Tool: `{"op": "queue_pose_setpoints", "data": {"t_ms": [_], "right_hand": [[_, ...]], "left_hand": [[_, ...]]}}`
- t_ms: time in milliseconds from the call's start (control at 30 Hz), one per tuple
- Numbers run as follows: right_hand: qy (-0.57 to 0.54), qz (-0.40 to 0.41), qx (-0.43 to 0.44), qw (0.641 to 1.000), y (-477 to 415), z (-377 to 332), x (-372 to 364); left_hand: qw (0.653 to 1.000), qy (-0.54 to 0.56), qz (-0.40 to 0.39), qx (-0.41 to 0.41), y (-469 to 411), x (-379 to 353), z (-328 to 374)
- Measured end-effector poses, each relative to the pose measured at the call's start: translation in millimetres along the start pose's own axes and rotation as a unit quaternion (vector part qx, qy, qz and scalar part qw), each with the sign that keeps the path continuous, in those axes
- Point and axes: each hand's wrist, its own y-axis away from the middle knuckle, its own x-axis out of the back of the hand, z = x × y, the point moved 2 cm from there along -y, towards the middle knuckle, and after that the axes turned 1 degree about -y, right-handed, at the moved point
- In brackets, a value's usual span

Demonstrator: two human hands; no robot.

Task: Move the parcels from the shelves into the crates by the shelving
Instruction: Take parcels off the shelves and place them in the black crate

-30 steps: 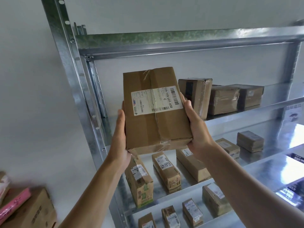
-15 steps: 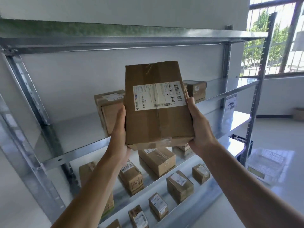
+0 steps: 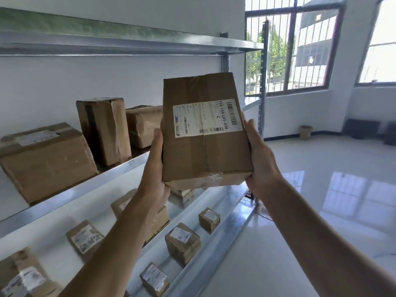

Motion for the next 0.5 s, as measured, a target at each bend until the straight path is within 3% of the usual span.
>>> {"op": "queue_pose_setpoints", "data": {"t_ms": [500], "right_hand": [[-0.004, 0.162, 0.062, 0.985, 17.6, -26.7, 93.1]], "left_hand": [[0.982, 0.054, -0.168, 0.066, -62.4, -84.9, -70.8]]}}
